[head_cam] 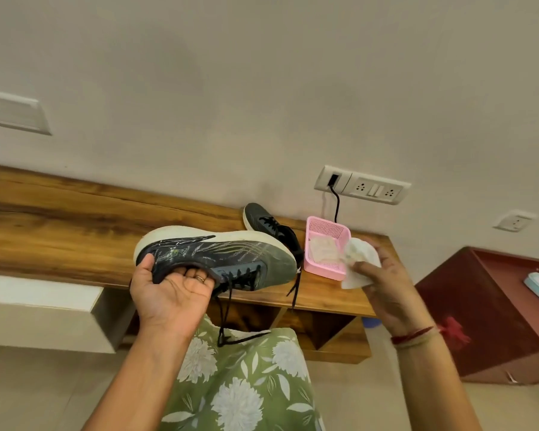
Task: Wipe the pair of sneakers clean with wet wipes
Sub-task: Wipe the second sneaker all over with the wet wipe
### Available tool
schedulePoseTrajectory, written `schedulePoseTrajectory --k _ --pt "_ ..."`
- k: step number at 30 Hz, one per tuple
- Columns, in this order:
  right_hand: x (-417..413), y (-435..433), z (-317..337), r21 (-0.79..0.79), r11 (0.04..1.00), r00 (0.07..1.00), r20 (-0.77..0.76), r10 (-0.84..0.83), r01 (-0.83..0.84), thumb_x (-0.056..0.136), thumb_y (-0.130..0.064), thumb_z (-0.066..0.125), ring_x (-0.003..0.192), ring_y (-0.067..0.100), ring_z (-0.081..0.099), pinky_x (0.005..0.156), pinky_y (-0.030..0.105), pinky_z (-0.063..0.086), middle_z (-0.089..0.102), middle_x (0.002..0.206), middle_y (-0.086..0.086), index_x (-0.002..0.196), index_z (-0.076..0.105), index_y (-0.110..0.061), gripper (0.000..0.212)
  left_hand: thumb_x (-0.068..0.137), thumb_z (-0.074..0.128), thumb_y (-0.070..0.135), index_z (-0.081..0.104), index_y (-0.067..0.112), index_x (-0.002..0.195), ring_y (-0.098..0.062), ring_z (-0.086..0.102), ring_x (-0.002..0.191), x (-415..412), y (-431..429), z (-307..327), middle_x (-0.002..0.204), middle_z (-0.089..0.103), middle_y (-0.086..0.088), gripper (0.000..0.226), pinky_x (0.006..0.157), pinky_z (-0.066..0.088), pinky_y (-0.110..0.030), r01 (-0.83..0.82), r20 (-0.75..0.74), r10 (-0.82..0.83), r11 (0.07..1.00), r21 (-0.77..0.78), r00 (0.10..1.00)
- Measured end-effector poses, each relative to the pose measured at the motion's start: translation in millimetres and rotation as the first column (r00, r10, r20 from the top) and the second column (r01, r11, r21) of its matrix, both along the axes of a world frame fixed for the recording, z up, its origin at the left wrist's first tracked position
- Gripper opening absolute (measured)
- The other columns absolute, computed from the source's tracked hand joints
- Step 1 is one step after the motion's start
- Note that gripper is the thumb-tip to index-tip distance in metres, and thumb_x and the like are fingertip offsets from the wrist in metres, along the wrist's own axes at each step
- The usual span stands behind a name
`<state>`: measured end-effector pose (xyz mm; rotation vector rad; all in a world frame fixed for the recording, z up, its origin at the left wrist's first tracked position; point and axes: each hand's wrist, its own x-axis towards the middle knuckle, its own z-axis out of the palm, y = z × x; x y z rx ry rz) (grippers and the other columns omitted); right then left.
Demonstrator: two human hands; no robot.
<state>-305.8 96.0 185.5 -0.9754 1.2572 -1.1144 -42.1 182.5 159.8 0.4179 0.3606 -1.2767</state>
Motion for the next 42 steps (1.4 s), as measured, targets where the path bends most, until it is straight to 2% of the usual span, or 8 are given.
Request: schedulePoseTrajectory --k 7,12,20,24,29,34,38,42 --pt "60 9 -9 -0.278 0.960 0.962 -0.267 -0.050 -0.027 0.087 -0.007 0.062 0.090 0.020 0.065 0.067 0.028 0.055 0.069 0.100 0.005 0.100 0.066 -0.020 0.018 0.090 0.047 0.044 0.056 0.003 0.119 -0.029 0.063 0.105 -9 4 7 0.106 0.070 -0.017 0.051 0.076 0.048 -0.045 0.051 -0.026 -0.052 0.998 -0.022 0.998" --pt "79 13 -21 -0.602 0.779 0.665 -0.656 -0.356 -0.177 0.082 0.002 0.062 0.099 0.018 0.061 0.090 0.027 0.045 0.069 0.106 0.003 0.112 0.068 -0.014 0.034 0.085 0.049 0.043 0.056 0.002 0.118 -0.030 0.063 0.107 -12 7 13 0.109 0.069 -0.019 0.054 0.082 0.047 -0.047 0.061 -0.030 -0.063 0.996 -0.067 0.998" --pt "96 40 -49 -0.648 0.628 0.634 -0.712 -0.300 -0.431 0.079 0.005 0.047 0.122 0.006 0.043 0.107 0.020 0.029 0.058 0.126 0.007 0.124 0.058 -0.008 0.048 0.075 0.052 0.043 0.055 0.002 0.122 -0.032 0.062 0.112 -14 10 23 0.115 0.067 -0.019 0.063 0.095 0.044 -0.050 0.050 0.005 -0.049 0.991 -0.126 0.999" --pt "86 42 -54 -0.622 0.521 0.506 -0.781 -0.366 -0.584 0.086 -0.005 0.035 0.121 0.020 0.051 0.106 0.030 0.035 0.058 0.126 0.011 0.124 0.057 -0.005 0.044 0.077 0.051 0.042 0.053 0.003 0.126 -0.033 0.059 0.116 -15 13 25 0.119 0.066 -0.020 0.063 0.105 0.037 -0.052 0.051 0.001 -0.052 0.987 -0.153 0.999" --pt "78 30 -49 -0.673 0.665 0.568 -0.700 -0.433 -0.324 0.077 0.003 0.044 0.124 0.016 0.045 0.107 0.027 0.033 0.058 0.128 0.010 0.122 0.059 -0.004 0.048 0.086 0.045 0.043 0.055 0.003 0.124 -0.035 0.064 0.108 -24 14 27 0.115 0.067 -0.019 0.055 0.093 0.044 -0.051 0.075 -0.002 -0.076 0.983 -0.167 0.997" --pt "85 44 -51 -0.641 0.597 0.577 -0.745 -0.335 -0.482 0.081 -0.007 0.030 0.125 0.010 0.041 0.110 0.023 0.028 0.058 0.126 0.008 0.123 0.058 -0.006 0.051 0.092 0.042 0.045 0.056 0.003 0.121 -0.034 0.067 0.101 -26 17 27 0.111 0.069 -0.019 0.052 0.084 0.047 -0.050 0.078 0.005 -0.079 0.985 -0.157 0.997" --pt "78 35 -54 -0.677 0.684 0.621 -0.666 -0.414 -0.270 0.078 0.002 0.040 0.124 0.011 0.044 0.106 0.033 0.035 0.058 0.127 0.007 0.125 0.057 -0.007 0.051 0.085 0.047 0.042 0.056 0.004 0.121 -0.032 0.069 0.097 -31 19 29 0.110 0.069 -0.018 0.053 0.076 0.057 -0.049 0.079 0.017 -0.077 0.981 -0.179 0.997" --pt "96 51 -53 -0.670 0.642 0.662 -0.677 -0.321 -0.373 0.079 -0.004 0.033 0.128 0.012 0.042 0.110 0.022 0.027 0.054 0.130 0.004 0.127 0.055 -0.007 0.053 0.085 0.046 0.042 0.055 0.004 0.124 -0.032 0.064 0.108 -36 19 32 0.115 0.067 -0.018 0.055 0.085 0.055 -0.047 0.089 0.012 -0.088 0.981 -0.170 0.996"
